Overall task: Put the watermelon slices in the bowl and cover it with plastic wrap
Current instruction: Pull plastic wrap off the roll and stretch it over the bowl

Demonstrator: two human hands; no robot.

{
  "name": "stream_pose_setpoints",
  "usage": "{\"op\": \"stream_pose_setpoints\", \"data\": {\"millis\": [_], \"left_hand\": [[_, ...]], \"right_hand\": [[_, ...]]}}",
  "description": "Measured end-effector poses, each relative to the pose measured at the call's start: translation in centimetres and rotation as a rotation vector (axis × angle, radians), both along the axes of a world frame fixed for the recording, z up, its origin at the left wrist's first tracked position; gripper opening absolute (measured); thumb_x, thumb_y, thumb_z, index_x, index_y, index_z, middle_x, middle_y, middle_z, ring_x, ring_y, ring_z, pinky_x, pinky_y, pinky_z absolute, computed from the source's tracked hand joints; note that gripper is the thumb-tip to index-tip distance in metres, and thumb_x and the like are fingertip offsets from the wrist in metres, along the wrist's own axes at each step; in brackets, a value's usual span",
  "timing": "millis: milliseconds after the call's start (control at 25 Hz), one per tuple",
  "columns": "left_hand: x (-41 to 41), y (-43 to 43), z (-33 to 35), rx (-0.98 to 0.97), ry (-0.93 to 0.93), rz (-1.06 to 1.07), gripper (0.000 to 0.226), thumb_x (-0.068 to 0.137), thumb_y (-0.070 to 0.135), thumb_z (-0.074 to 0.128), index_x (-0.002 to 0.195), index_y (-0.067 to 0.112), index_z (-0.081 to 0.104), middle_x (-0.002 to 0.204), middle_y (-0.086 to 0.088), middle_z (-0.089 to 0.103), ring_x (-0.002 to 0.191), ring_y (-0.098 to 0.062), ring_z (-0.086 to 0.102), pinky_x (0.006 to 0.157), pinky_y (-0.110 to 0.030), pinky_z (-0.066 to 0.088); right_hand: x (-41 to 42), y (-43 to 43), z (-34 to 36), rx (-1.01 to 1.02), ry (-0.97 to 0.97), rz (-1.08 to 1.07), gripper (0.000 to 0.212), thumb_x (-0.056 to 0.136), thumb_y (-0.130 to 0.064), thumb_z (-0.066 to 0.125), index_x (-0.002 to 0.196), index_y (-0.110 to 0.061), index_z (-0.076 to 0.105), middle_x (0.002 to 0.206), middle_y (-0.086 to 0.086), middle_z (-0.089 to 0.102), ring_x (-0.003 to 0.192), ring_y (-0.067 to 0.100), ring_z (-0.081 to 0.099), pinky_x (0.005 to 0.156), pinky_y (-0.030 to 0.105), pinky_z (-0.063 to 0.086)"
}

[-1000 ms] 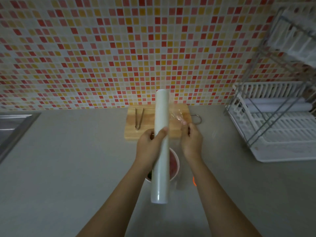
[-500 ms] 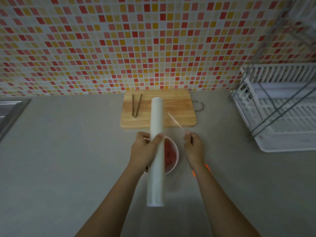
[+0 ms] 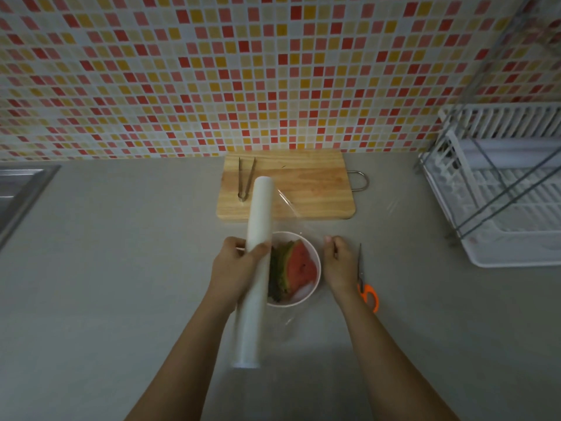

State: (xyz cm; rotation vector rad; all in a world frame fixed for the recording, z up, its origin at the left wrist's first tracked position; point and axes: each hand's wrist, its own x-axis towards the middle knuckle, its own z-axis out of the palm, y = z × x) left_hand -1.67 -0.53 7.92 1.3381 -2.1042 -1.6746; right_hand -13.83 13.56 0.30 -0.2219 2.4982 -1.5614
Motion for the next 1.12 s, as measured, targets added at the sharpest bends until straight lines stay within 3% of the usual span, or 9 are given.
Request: {"op": "stream_pose_setpoints", "data": {"millis": [160, 320, 480, 640, 760, 880, 1120], "left_hand": [[0.8, -0.5, -0.5, 0.001, 0.022, -0.016, 0.045, 0.088, 0.049, 0.042, 0.11, 0.012, 0.055, 0.102, -0.015, 0.065, 0.085, -0.03, 0.064, 0.069, -0.041, 0.054], [1.4, -1.0, -0.7, -0.209, -0.046, -0.08, 0.052, 0.079, 0.058, 0.06, 0.108, 0.021, 0.04, 0.09, 0.006, 0.057, 0.077, -0.012, 0.059, 0.054, -0.025, 0.043], [1.5, -1.6, -1.6, -0.267, -0.096, -0.059, 0.051, 0.084, 0.049, 0.061, 0.114, 0.011, 0.046, 0.1, -0.006, 0.058, 0.087, -0.026, 0.059, 0.067, -0.033, 0.045], [2.0, -2.0, -2.6, -0.202, -0.071, -0.086, 0.047, 0.089, 0.05, 0.053, 0.117, 0.013, 0.051, 0.102, -0.006, 0.061, 0.089, -0.025, 0.06, 0.07, -0.034, 0.046], [2.4, -2.4, -3.0, -0.146, -0.012, -0.08, 0.038, 0.089, 0.051, 0.052, 0.111, 0.02, 0.055, 0.102, -0.005, 0.065, 0.087, -0.018, 0.061, 0.072, -0.036, 0.05], [2.6, -2.4, -3.2, -0.097, 0.011, -0.073, 0.038, 0.088, 0.052, 0.053, 0.113, 0.023, 0.056, 0.105, -0.004, 0.065, 0.091, -0.02, 0.062, 0.08, -0.04, 0.052], [2.4, -2.7, -3.4, -0.064, 0.025, -0.074, 0.035, 0.087, 0.053, 0.054, 0.11, 0.027, 0.053, 0.105, -0.002, 0.064, 0.092, -0.02, 0.062, 0.081, -0.04, 0.052]], "right_hand": [[-0.1, -0.1, 0.2, 0.022, 0.008, 0.032, 0.029, 0.096, -0.022, 0.042, 0.07, -0.011, 0.048, 0.07, 0.012, 0.056, 0.07, 0.026, 0.053, 0.061, 0.038, 0.037], [0.2, -0.2, 0.5, 0.014, 0.036, 0.052, 0.031, 0.096, -0.02, 0.043, 0.069, -0.006, 0.047, 0.067, 0.017, 0.055, 0.065, 0.027, 0.05, 0.057, 0.038, 0.025], [0.3, -0.2, 0.3, 0.041, 0.032, 0.038, 0.031, 0.097, -0.023, 0.042, 0.069, -0.01, 0.044, 0.065, 0.012, 0.052, 0.064, 0.026, 0.049, 0.054, 0.034, 0.022], [0.3, -0.3, -0.4, 0.045, -0.043, 0.03, 0.033, 0.097, -0.029, 0.041, 0.074, -0.007, 0.05, 0.07, 0.011, 0.056, 0.07, 0.028, 0.052, 0.058, 0.033, 0.031], [0.5, -0.7, -1.4, -0.076, -0.222, -0.034, 0.033, 0.095, -0.032, 0.044, 0.089, -0.005, 0.061, 0.087, 0.016, 0.066, 0.084, 0.031, 0.06, 0.075, 0.039, 0.047], [1.1, -1.3, -1.9, -0.258, -0.424, -0.16, 0.028, 0.092, -0.036, 0.05, 0.098, -0.013, 0.066, 0.096, 0.011, 0.07, 0.092, 0.027, 0.064, 0.086, 0.041, 0.051], [1.3, -1.2, -2.0, -0.332, -0.482, -0.161, 0.026, 0.092, -0.042, 0.047, 0.09, -0.024, 0.066, 0.084, -0.002, 0.07, 0.083, 0.016, 0.065, 0.074, 0.03, 0.051]]}}
